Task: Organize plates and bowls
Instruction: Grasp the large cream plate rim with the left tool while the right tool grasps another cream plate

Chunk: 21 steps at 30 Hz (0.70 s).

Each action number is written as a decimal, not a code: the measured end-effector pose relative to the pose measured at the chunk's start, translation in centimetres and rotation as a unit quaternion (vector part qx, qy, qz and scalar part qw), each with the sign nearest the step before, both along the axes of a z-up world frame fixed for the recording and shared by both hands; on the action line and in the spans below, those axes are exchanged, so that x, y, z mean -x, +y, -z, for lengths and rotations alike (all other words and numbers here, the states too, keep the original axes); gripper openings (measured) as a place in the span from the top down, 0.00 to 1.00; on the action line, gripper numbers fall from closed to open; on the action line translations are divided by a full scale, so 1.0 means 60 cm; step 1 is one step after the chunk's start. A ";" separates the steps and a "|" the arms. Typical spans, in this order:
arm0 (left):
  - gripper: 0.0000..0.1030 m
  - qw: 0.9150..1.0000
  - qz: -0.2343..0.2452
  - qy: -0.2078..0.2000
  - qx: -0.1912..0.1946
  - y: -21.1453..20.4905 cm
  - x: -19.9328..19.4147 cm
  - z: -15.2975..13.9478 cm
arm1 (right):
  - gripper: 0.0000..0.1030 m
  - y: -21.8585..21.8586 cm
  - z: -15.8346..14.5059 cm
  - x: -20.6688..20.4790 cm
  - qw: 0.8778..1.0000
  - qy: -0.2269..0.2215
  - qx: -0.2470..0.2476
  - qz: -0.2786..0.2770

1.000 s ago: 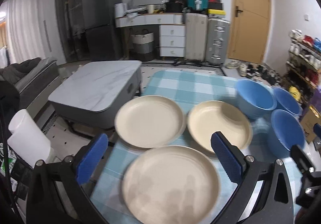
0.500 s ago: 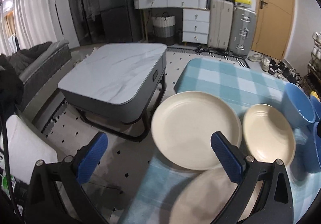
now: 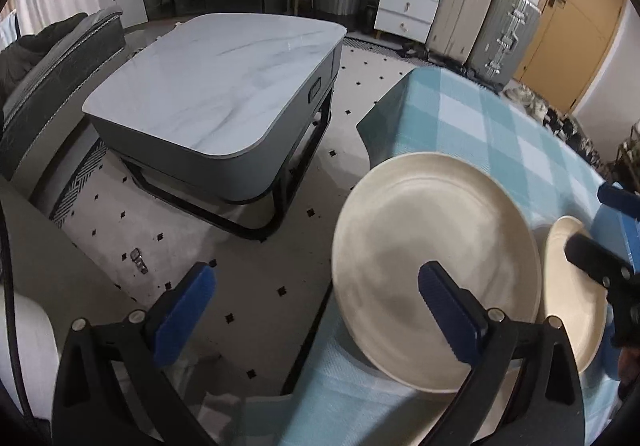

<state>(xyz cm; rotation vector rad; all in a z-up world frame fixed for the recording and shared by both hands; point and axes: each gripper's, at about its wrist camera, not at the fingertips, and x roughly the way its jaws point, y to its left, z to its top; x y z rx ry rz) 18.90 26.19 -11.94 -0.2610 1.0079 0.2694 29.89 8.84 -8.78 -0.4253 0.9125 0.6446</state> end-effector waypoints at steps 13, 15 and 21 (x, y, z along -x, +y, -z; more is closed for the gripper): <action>0.41 0.998 0.016 0.015 0.053 0.040 -0.015 0.039 | 0.28 0.011 0.096 -0.068 0.997 0.066 0.047 0.006; 0.53 0.998 0.022 0.016 0.065 0.043 -0.015 0.040 | 0.32 0.012 0.100 -0.070 0.996 0.068 0.050 0.008; 0.72 0.995 0.033 0.019 0.091 0.049 -0.013 0.047 | 0.50 0.022 0.116 -0.071 0.995 0.082 0.062 -0.007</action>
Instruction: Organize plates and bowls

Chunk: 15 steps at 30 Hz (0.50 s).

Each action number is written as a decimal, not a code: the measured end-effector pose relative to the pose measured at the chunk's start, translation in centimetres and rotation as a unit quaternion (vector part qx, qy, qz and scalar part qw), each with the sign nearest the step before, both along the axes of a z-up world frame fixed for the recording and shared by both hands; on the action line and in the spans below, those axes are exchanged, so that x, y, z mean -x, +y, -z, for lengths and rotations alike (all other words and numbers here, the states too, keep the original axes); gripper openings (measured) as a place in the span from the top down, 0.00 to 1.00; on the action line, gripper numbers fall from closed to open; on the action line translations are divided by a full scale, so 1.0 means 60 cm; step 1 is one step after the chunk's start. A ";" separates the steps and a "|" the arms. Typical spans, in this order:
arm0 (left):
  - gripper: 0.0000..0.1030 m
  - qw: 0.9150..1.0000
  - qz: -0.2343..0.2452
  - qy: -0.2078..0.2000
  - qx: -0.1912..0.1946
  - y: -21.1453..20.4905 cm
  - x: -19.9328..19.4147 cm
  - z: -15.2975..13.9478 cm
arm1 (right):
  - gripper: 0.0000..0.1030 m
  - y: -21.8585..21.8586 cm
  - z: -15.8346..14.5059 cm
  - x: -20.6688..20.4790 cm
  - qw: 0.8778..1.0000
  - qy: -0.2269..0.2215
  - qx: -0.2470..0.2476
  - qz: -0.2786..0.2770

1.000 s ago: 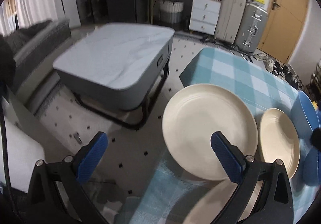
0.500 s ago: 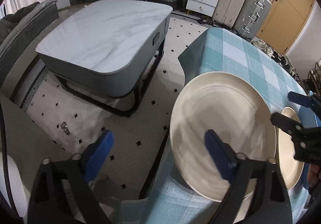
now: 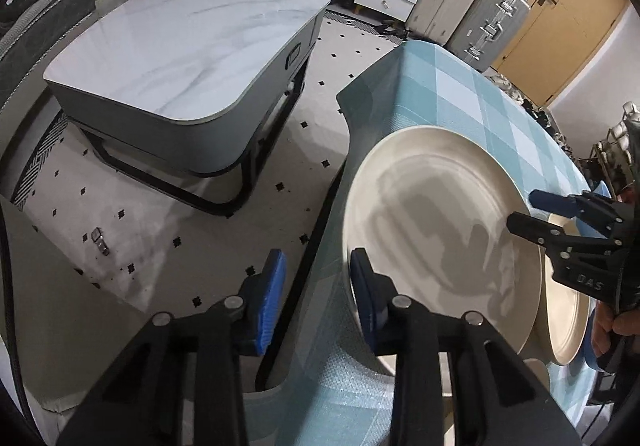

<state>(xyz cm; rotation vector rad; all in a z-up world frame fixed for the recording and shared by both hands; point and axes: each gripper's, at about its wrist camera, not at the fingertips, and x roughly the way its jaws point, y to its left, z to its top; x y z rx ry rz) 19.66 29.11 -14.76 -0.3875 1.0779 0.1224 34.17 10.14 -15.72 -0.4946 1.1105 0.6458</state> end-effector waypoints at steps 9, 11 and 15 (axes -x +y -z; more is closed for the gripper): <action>0.78 1.000 0.008 0.012 0.005 -0.006 -0.004 -0.001 | 0.76 0.003 0.008 0.005 1.000 -0.005 0.012 -0.002; 0.79 1.000 0.008 0.012 0.000 -0.009 -0.006 -0.005 | 0.80 0.006 0.008 0.007 1.000 -0.006 0.014 -0.005; 0.80 1.000 0.019 0.021 -0.010 -0.020 -0.008 -0.001 | 0.83 0.012 0.009 0.015 0.999 -0.019 0.029 -0.014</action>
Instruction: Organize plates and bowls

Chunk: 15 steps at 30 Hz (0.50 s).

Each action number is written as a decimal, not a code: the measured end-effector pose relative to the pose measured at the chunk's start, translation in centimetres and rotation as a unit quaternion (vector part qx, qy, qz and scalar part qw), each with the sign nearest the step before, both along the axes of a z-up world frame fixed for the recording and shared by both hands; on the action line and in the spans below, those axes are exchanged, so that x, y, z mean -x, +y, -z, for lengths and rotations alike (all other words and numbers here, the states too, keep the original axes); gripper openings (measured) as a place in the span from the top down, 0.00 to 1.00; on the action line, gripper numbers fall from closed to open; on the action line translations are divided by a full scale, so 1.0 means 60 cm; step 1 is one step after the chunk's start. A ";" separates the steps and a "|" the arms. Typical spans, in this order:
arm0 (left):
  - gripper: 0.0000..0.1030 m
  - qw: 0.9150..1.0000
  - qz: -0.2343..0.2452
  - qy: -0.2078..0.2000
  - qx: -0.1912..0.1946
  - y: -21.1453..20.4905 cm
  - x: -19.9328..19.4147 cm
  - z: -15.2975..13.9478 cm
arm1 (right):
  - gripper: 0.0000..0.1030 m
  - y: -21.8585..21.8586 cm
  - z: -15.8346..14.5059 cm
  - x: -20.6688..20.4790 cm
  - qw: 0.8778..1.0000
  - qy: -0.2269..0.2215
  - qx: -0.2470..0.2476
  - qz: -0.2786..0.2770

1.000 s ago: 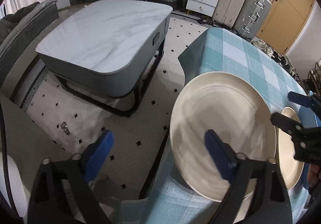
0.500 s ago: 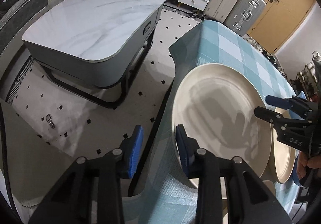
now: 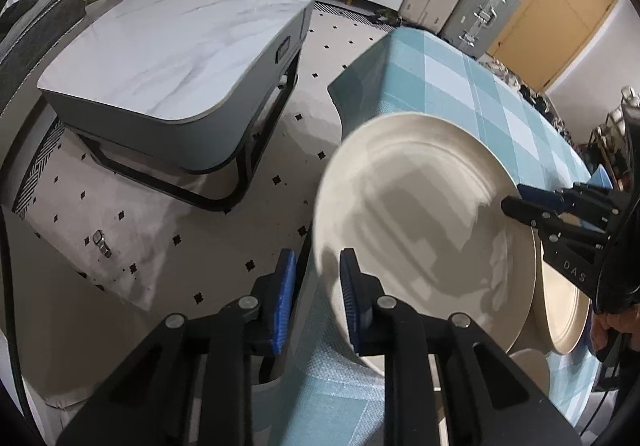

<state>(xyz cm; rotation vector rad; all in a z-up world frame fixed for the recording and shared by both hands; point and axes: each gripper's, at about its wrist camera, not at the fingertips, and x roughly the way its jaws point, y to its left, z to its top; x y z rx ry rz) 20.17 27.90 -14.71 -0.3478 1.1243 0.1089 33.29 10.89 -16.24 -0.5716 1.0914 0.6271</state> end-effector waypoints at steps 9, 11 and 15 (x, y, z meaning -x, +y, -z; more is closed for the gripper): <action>0.79 0.999 -0.009 0.019 0.041 0.013 0.007 0.010 | 0.90 0.001 0.005 -0.002 1.000 0.002 0.008 0.000; 0.79 0.998 -0.004 0.020 0.053 0.015 0.008 0.012 | 0.90 0.000 0.005 -0.004 1.000 0.006 0.004 0.003; 0.81 0.999 0.017 0.013 0.046 0.007 0.010 0.011 | 0.89 0.001 0.008 -0.008 1.000 0.016 0.001 0.004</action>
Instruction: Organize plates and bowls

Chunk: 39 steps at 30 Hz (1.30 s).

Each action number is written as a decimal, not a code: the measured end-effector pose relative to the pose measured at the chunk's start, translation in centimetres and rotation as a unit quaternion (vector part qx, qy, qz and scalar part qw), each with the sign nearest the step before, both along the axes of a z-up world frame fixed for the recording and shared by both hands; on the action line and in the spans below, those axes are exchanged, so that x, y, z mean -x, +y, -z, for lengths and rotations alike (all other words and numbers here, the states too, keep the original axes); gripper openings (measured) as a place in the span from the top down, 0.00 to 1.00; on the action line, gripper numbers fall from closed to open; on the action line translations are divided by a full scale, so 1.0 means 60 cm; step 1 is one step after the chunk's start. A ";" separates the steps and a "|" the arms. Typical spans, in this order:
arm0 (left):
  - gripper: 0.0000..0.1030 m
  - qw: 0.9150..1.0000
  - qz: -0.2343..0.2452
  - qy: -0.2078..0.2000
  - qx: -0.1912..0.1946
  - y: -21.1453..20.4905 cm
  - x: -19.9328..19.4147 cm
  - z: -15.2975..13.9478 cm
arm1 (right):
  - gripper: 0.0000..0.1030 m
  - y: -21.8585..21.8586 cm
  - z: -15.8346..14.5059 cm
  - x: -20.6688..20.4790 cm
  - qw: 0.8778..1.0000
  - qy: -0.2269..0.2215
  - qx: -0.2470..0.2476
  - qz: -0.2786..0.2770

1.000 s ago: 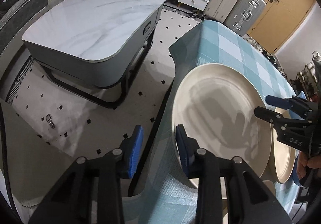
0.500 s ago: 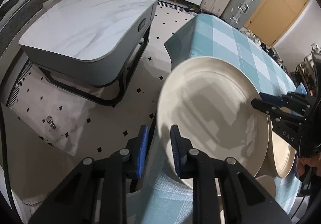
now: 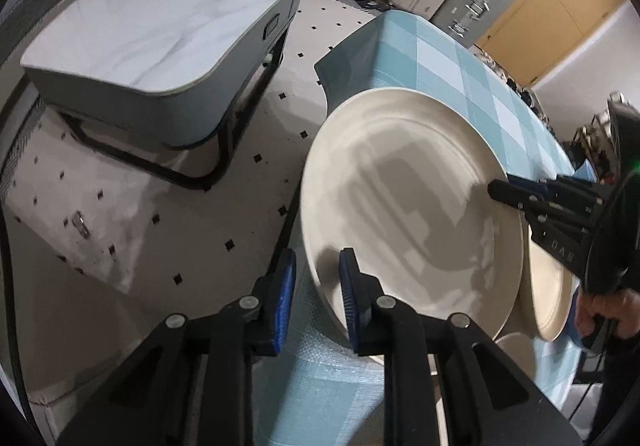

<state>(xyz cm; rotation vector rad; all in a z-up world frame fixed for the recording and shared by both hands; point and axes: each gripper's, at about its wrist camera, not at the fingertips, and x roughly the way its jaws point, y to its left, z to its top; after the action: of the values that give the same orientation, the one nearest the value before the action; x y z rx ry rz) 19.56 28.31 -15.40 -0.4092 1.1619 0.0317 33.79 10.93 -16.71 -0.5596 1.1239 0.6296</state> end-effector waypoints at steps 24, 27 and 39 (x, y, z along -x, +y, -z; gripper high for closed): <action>0.82 1.000 -0.009 0.014 0.003 0.004 0.006 -0.021 | 0.92 0.002 -0.017 -0.003 0.999 0.017 -0.023 0.016; 0.82 1.000 -0.009 0.015 0.000 0.002 0.005 -0.021 | 0.92 0.000 -0.009 -0.005 0.999 0.021 -0.020 0.020; 0.82 0.999 -0.012 0.033 0.003 0.004 0.002 -0.002 | 0.81 -0.001 0.005 -0.003 0.999 0.047 -0.021 -0.001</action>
<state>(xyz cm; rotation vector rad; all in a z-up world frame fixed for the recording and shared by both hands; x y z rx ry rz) 19.47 28.56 -15.26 -0.4307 1.2233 0.0626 33.98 10.87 -17.03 -0.5001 1.1963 0.6853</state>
